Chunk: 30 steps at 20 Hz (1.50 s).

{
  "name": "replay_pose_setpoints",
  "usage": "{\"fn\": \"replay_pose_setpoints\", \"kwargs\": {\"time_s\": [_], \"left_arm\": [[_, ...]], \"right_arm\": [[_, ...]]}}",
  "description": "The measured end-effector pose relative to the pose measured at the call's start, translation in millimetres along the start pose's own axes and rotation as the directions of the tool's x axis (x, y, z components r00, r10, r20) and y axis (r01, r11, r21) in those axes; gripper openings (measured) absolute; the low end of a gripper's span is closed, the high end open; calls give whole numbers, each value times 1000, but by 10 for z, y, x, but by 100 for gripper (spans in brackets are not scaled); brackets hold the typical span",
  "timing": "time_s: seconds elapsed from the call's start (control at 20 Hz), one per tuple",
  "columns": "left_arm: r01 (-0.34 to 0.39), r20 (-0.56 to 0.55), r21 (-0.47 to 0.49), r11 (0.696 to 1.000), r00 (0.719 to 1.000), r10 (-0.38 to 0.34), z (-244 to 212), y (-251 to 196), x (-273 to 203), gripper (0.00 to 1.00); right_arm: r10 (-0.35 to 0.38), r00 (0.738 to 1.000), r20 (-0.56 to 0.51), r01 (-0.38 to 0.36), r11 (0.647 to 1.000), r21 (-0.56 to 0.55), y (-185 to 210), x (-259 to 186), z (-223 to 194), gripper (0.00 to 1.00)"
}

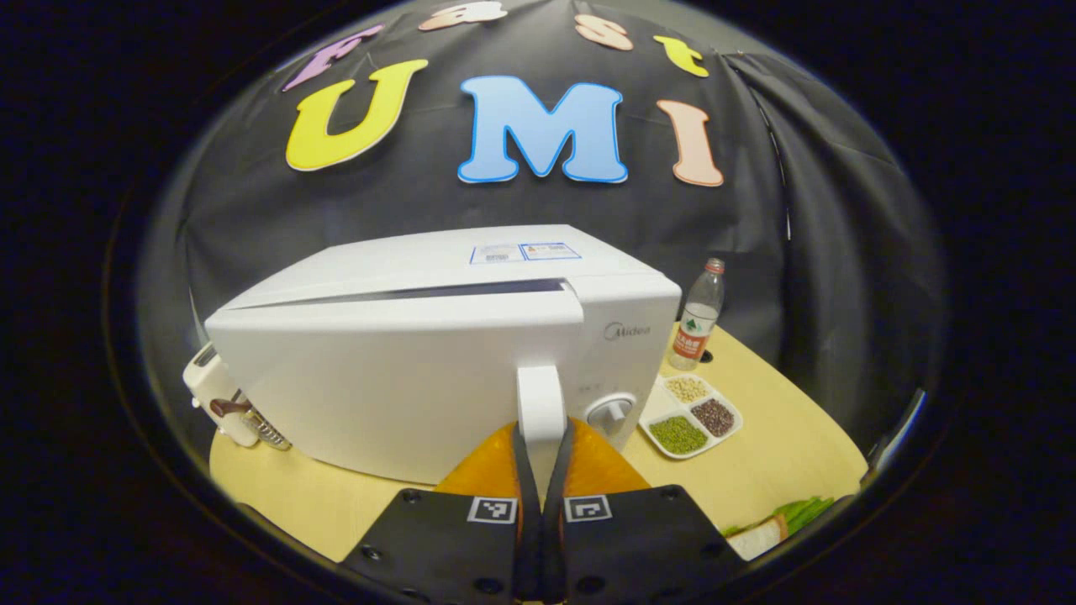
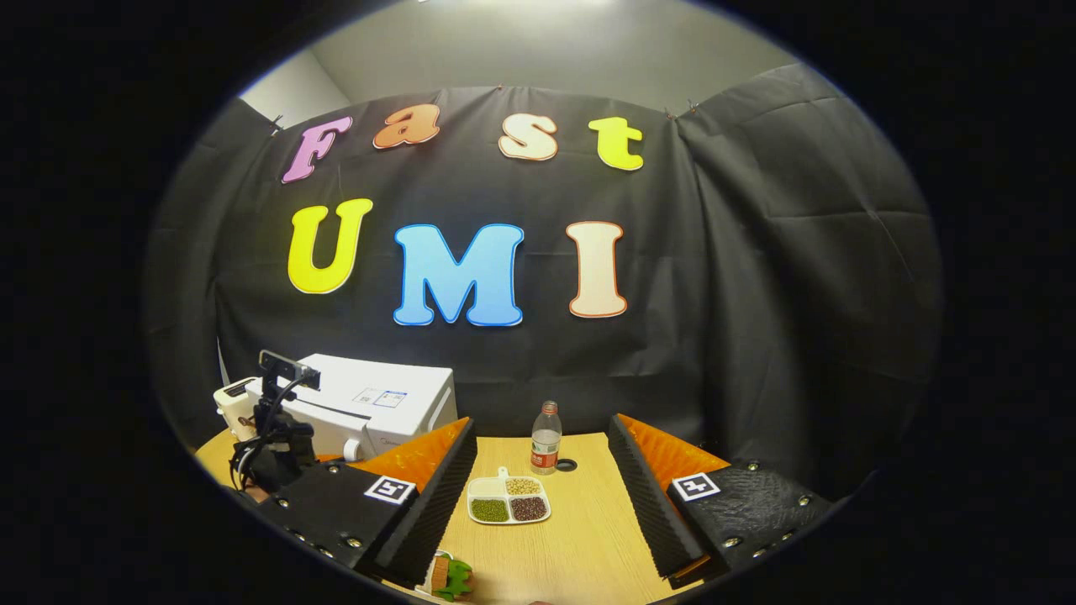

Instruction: Open the microwave oven with the left hand, put the food in, and close the microwave oven.

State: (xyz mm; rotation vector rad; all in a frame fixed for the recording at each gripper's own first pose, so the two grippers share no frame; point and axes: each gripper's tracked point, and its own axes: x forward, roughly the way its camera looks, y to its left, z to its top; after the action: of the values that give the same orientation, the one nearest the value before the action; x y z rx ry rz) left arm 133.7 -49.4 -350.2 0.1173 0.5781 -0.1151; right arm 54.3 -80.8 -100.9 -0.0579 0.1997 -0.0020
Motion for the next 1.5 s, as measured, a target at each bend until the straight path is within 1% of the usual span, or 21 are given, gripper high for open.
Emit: {"fn": "replay_pose_setpoints", "kwargs": {"time_s": [0.1, 0.25, 0.3, 0.4, 0.45, 0.5, 0.6, 0.7, 0.8, 0.9, 0.95, 1.05, 1.25, 1.5], "left_arm": [[21, -13, 0, 1000, 1000, -21, -116, 36, -272, 7], [43, -34, -3, 999, 999, -43, -242, 90, -549, 8], [45, -41, -4, 999, 998, -45, -284, 116, -637, 6], [51, -47, -6, 999, 998, -51, -374, 176, -835, 6], [53, -52, -5, 999, 997, -53, -421, 219, -928, 8], [55, -53, -4, 998, 997, -55, -479, 260, -1046, 6], [62, -57, 2, 998, 996, -61, -588, 392, -1265, 8], [88, -70, -9, 996, 994, -88, -706, 516, -1486, 6], [98, -80, 13, 995, 992, -96, -800, 688, -1695, 8], [92, -87, 30, 995, 992, -89, -889, 877, -1862, 8], [87, -90, 28, 996, 992, -85, -934, 974, -1967, 6], [71, -96, 20, 997, 993, -69, -1034, 1175, -2122, 6], [24, -102, 26, 999, 995, -21, -1186, 1651, -2422, 6], [-36, -109, 18, 999, 993, 38, -1364, 2331, -2713, 6]], "right_arm": [[10, 1000, -8, -10, 1000, 17, 62, -9, -28, 95], [41, 999, -8, -41, 999, 24, 232, -41, -15, 95], [54, 999, -3, -54, 998, 26, 304, -67, 9, 95], [76, 997, 16, -76, 997, 18, 450, -137, 82, 95], [87, 996, 26, -88, 996, 11, 531, -172, 118, 95], [96, 995, 32, -97, 995, 6, 603, -208, 130, 95], [112, 993, 38, -112, 994, 2, 747, -294, 134, 95], [127, 991, 38, -127, 992, 3, 893, -386, 126, 95], [137, 990, 41, -137, 991, -1, 1027, -485, 119, 95], [141, 989, 37, -141, 990, -3, 1142, -578, 99, 95], [144, 989, 36, -144, 990, -1, 1203, -622, 93, 95], [149, 988, 36, -149, 989, -1, 1314, -708, 77, 95], [155, 987, 31, -155, 988, -9, 1516, -845, 29, 95], [167, 986, 14, -166, 986, -22, 1725, -911, -43, 95]]}}
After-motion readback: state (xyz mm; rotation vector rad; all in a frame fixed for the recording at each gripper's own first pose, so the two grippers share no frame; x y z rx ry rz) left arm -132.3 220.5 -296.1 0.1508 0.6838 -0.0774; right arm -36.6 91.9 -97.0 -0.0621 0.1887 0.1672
